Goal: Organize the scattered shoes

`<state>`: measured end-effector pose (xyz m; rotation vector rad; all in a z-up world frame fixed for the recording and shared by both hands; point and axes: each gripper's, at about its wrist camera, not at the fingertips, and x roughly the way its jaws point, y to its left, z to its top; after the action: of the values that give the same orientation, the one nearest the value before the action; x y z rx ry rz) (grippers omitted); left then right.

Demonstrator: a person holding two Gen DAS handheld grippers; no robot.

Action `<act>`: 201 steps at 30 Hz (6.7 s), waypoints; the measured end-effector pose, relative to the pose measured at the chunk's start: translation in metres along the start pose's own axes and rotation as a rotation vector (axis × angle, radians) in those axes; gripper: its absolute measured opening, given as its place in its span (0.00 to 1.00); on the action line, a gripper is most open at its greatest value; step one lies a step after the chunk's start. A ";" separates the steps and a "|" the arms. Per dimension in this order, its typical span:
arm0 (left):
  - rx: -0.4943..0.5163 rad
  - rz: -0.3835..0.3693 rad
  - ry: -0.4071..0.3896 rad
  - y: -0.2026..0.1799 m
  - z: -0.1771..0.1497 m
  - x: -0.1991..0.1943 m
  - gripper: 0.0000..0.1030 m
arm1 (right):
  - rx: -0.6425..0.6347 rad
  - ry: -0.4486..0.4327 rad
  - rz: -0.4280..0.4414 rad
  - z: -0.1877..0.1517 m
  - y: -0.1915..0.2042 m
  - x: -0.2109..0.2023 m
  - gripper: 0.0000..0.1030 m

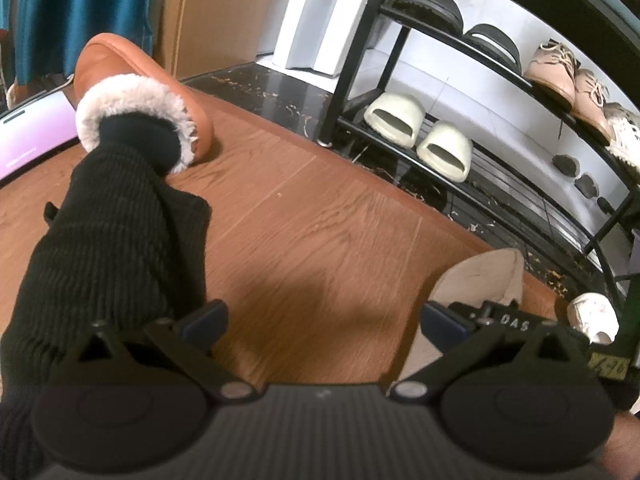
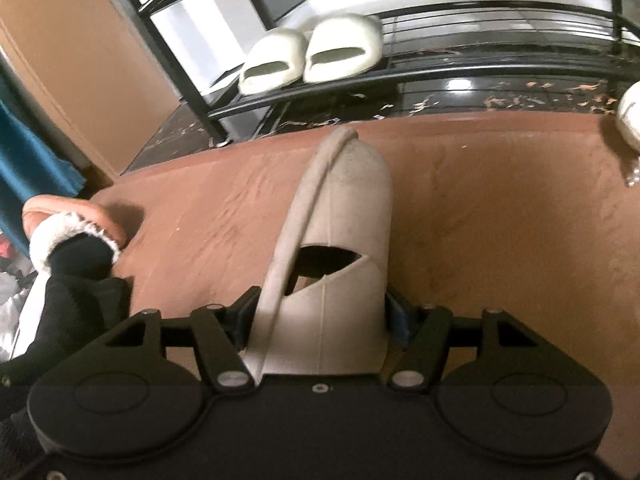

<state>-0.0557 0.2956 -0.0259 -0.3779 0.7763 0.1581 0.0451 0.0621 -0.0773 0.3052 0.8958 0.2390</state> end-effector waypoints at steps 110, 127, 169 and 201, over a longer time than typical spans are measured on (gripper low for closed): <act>-0.062 -0.006 0.000 0.005 0.000 0.004 0.99 | 1.244 0.288 -0.110 -0.027 -0.080 0.027 0.95; -0.033 0.008 0.006 0.000 0.000 0.006 0.99 | 0.218 0.175 -0.137 0.065 -0.064 0.031 0.84; 0.005 0.010 0.031 -0.007 -0.002 0.016 0.99 | -0.371 0.125 -0.064 0.039 -0.017 0.056 0.92; 0.054 0.045 0.027 -0.015 -0.003 0.015 0.99 | -0.044 -0.112 -0.026 0.033 -0.026 -0.020 1.00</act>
<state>-0.0426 0.2809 -0.0346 -0.3124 0.8140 0.1742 0.0614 0.0262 -0.0531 0.2635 0.7823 0.2147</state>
